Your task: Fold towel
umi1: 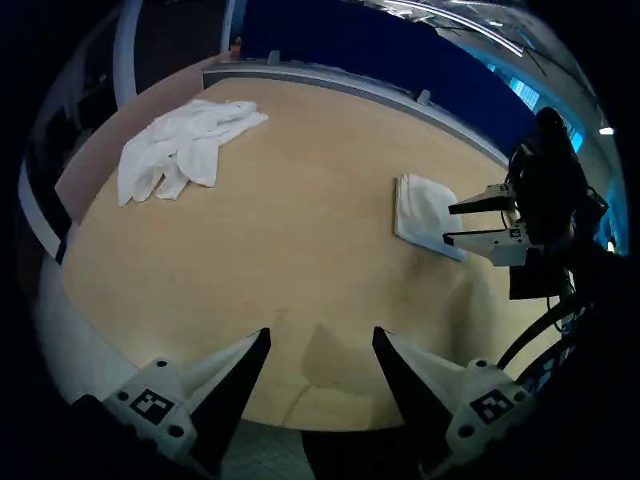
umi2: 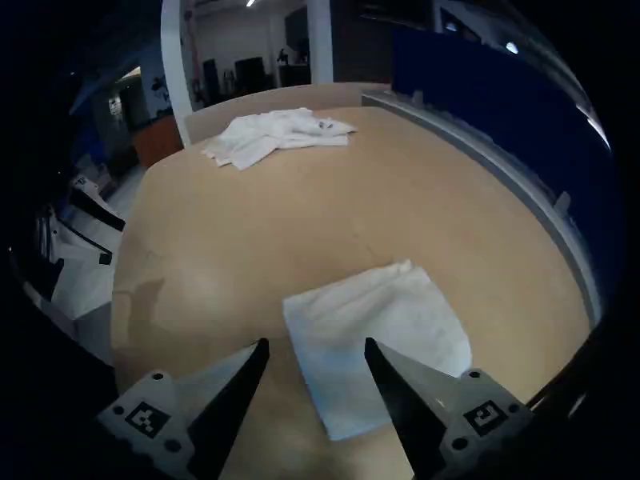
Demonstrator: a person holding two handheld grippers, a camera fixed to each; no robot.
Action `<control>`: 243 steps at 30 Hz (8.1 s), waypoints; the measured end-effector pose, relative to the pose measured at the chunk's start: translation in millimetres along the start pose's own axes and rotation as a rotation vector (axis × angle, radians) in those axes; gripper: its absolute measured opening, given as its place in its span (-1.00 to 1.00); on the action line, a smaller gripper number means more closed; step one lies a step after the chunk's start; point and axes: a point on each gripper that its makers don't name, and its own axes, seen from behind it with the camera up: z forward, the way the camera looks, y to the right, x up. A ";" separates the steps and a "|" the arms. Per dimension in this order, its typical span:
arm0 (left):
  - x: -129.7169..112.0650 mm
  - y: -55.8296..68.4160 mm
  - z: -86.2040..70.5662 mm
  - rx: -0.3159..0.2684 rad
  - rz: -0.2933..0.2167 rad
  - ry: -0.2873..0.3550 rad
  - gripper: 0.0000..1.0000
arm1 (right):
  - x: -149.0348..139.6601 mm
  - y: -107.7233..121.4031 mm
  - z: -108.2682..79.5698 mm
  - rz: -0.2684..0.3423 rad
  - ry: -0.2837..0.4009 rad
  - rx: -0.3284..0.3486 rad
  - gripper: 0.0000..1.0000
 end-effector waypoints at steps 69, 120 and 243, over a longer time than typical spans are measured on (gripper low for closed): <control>6.1 4.2 -0.6 -0.020 0.017 0.001 0.89 | -90.1 17.2 -9.8 0.335 -0.034 -0.242 -0.86; 27.7 35.0 -4.8 -0.062 0.033 0.057 0.89 | 89.5 59.5 -133.9 0.133 0.250 -0.237 -0.90; 26.3 70.5 0.5 -0.038 0.128 -0.016 0.89 | -322.8 330.8 -304.1 0.807 -0.114 -0.791 -0.38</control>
